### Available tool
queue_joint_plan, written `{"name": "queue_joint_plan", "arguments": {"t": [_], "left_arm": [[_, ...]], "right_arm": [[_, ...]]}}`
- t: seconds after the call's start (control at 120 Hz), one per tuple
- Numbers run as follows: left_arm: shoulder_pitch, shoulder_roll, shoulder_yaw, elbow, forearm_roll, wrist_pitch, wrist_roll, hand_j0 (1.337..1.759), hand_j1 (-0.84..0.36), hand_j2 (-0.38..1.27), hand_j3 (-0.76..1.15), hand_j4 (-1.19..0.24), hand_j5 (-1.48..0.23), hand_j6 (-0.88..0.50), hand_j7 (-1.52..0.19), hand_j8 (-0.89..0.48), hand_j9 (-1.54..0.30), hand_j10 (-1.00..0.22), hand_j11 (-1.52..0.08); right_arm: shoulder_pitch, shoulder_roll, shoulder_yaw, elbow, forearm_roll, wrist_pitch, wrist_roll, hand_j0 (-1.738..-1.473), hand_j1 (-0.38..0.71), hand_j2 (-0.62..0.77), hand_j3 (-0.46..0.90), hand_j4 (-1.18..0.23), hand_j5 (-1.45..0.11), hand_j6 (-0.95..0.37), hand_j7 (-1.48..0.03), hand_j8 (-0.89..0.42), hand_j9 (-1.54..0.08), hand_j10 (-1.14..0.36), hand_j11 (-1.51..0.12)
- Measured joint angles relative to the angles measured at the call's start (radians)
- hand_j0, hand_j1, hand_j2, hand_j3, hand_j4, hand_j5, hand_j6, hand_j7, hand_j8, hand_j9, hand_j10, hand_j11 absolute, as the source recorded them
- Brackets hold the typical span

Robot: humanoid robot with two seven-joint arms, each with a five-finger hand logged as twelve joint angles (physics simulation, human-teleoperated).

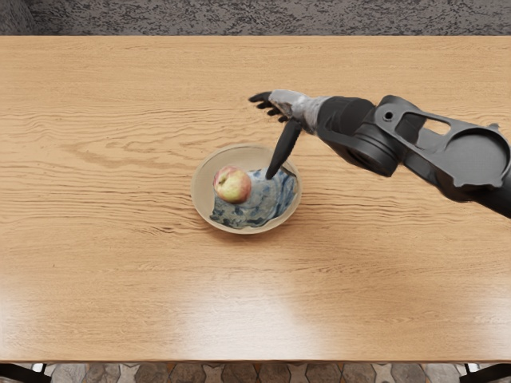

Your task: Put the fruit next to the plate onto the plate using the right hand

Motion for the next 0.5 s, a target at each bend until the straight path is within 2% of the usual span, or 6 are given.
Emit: {"name": "queue_joint_plan", "arguments": {"t": [0.117,0.217,0.5], "left_arm": [[0.002,0.000,0.001,-0.001,0.000,-0.001,0.000,1.658,0.34,0.00,0.00,0.00,-0.01,0.00,-0.01,0.00,0.00,0.00,0.00],[-0.001,0.000,0.001,-0.001,0.001,0.000,0.000,1.658,0.34,0.00,0.00,0.00,-0.01,0.00,-0.01,0.00,0.00,0.00,0.00],[-0.004,0.000,0.001,0.000,0.001,0.000,0.000,1.658,0.34,0.00,0.00,0.00,-0.01,0.00,-0.01,0.00,0.00,0.00,0.00]], "right_arm": [[-0.022,-0.139,0.080,-0.003,0.167,0.243,0.000,-1.658,-0.31,0.00,0.00,-0.04,-0.05,-0.03,-0.05,-0.02,-0.05,-0.03,-0.05],[-0.035,-0.227,0.108,-0.009,0.235,0.417,0.000,-1.658,-0.33,0.00,0.00,-0.02,-0.03,-0.02,-0.03,-0.01,-0.03,-0.02,-0.03],[-0.068,-0.380,0.125,-0.014,0.305,0.575,0.000,-1.658,-0.34,0.00,0.00,-0.01,-0.01,-0.01,-0.01,0.00,-0.01,0.00,-0.01]]}}
